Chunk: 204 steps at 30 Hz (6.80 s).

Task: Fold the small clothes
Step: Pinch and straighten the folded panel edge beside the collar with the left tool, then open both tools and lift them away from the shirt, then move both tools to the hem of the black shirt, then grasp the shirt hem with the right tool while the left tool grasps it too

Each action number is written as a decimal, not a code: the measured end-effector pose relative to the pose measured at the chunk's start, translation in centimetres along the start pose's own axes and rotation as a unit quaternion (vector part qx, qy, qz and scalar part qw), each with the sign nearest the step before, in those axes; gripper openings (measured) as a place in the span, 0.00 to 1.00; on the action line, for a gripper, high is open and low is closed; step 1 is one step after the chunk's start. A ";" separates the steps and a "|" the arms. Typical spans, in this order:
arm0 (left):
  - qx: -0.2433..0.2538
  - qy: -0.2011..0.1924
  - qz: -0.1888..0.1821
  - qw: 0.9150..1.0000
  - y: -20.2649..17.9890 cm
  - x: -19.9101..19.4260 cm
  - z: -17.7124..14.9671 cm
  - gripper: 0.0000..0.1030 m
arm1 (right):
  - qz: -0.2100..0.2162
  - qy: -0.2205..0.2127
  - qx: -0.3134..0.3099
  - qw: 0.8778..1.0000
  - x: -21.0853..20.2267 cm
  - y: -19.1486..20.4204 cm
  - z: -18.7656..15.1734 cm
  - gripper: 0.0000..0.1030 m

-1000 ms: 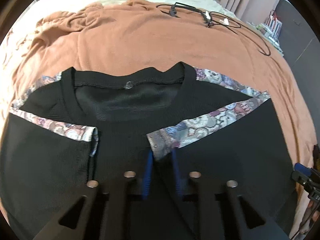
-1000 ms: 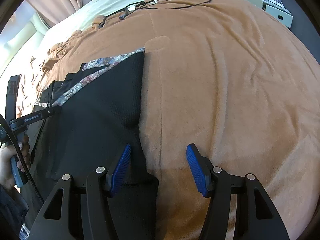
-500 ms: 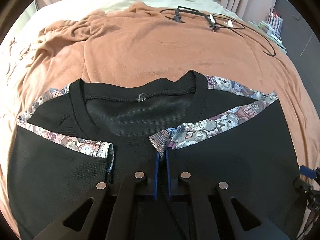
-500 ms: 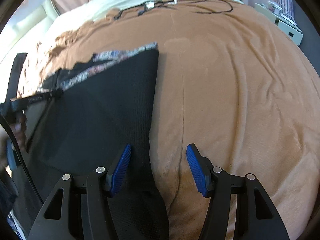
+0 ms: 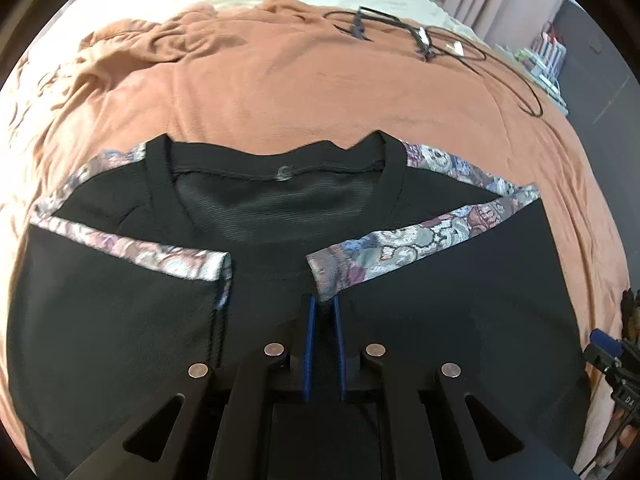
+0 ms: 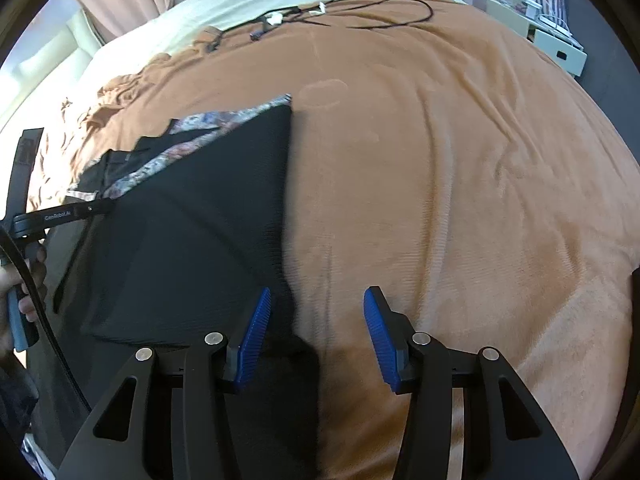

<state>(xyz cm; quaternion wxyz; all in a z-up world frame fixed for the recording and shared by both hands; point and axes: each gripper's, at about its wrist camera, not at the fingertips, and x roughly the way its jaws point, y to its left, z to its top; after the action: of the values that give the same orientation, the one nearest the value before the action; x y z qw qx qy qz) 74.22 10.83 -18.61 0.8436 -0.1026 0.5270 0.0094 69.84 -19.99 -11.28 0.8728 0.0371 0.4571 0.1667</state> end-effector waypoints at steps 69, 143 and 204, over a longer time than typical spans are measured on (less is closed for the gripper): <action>-0.073 -0.198 0.005 0.977 11.0 -33.4 -32.4 0.99 | -0.048 -0.088 -0.019 0.995 -25.8 8.5 -22.6 1.00; -0.353 -0.119 -0.164 0.913 27.8 -25.7 -50.5 0.45 | 0.262 -0.051 0.248 0.931 -16.8 -8.6 -39.0 0.39; -0.482 -0.192 -0.211 0.828 27.8 -25.5 -50.1 0.06 | 0.233 -0.111 0.339 0.905 -16.3 -7.1 -38.6 0.00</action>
<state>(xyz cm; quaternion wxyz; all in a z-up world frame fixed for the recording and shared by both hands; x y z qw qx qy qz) 14.98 31.19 -21.65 0.7525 -0.6010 0.2486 0.1036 31.84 -35.40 -22.35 0.7892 0.4543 0.3643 0.1951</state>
